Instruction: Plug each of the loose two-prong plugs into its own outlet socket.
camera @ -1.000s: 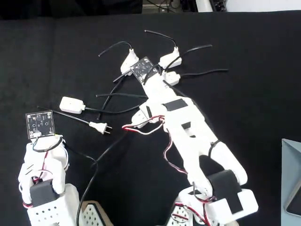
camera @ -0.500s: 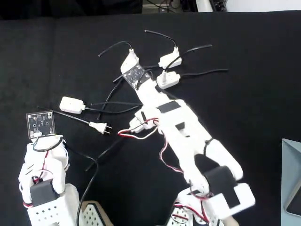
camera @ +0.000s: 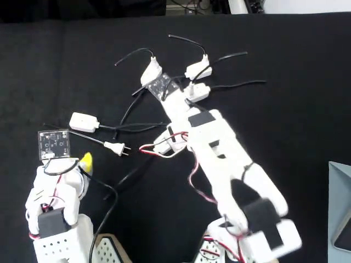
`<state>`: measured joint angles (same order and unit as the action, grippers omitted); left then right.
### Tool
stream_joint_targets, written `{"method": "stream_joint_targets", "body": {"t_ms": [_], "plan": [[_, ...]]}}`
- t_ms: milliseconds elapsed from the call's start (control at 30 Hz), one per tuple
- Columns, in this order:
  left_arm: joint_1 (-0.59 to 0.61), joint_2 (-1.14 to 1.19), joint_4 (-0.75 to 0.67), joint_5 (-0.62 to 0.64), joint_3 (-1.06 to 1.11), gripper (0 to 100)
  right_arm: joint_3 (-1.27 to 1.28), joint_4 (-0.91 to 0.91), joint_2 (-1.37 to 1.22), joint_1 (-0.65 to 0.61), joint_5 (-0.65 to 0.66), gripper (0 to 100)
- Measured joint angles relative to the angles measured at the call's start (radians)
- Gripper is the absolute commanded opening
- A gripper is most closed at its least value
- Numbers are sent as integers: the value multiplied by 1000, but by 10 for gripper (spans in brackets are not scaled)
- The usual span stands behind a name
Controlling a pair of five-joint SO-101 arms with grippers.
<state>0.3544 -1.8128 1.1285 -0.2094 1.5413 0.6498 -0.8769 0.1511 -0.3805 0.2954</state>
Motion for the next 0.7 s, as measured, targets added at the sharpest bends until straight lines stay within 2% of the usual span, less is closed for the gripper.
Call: {"method": "stream_joint_targets", "body": {"t_ms": [233, 400, 700], "plan": [[-43, 0, 28, 0, -63, 261, -78, -241, 296, -6, 0, 227], [-222, -5, 166, -58, -187, 261, -78, -358, 471, 6, 2, 226], [-482, -3, 187, -121, -275, 261, -21, -377, 532, 295, -61, 226]]}}
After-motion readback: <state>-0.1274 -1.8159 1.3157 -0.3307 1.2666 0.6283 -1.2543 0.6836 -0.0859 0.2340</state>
